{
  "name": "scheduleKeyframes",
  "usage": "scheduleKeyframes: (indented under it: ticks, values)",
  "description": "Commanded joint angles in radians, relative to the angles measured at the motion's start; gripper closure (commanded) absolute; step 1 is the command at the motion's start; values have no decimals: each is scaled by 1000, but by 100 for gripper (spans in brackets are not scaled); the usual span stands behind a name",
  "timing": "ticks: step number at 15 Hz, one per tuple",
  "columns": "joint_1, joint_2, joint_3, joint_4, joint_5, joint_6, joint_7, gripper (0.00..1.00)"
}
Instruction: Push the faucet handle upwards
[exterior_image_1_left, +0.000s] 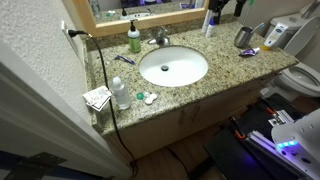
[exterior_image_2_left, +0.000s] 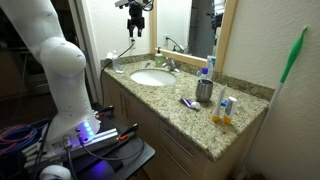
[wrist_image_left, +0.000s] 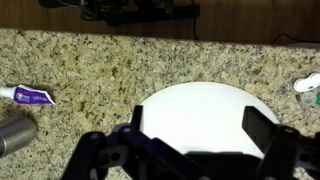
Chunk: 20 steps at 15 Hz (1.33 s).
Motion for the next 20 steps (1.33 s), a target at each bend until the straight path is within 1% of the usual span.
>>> scheduleKeyframes:
  ticks: [1, 2, 3, 4, 5, 7, 9, 10, 11, 12, 15, 16, 20]
  values:
    - [36, 69, -18, 20, -53, -19, 18, 0]
    - [38, 113, -21, 40, -67, 8, 8, 0]
    - [43, 160, -29, 69, -70, 36, -40, 0]
    - [47, 206, -35, 102, -68, 42, -59, 0]
    - [50, 252, -39, 136, -86, 55, -47, 0]
    - [59, 348, -58, 226, -89, 72, -39, 0]
    - [71, 418, -79, 316, -61, 54, -7, 0]
    - [78, 338, -84, 208, -69, 79, -26, 0]
    - [82, 367, -93, 237, -68, 78, -25, 0]
    - [84, 374, -97, 238, -68, 78, -25, 0]
    - [91, 362, -96, 234, -68, 77, -24, 0]
    - [96, 390, -96, 254, -75, 70, -33, 0]
    - [114, 543, -107, 383, -70, 221, -38, 0]
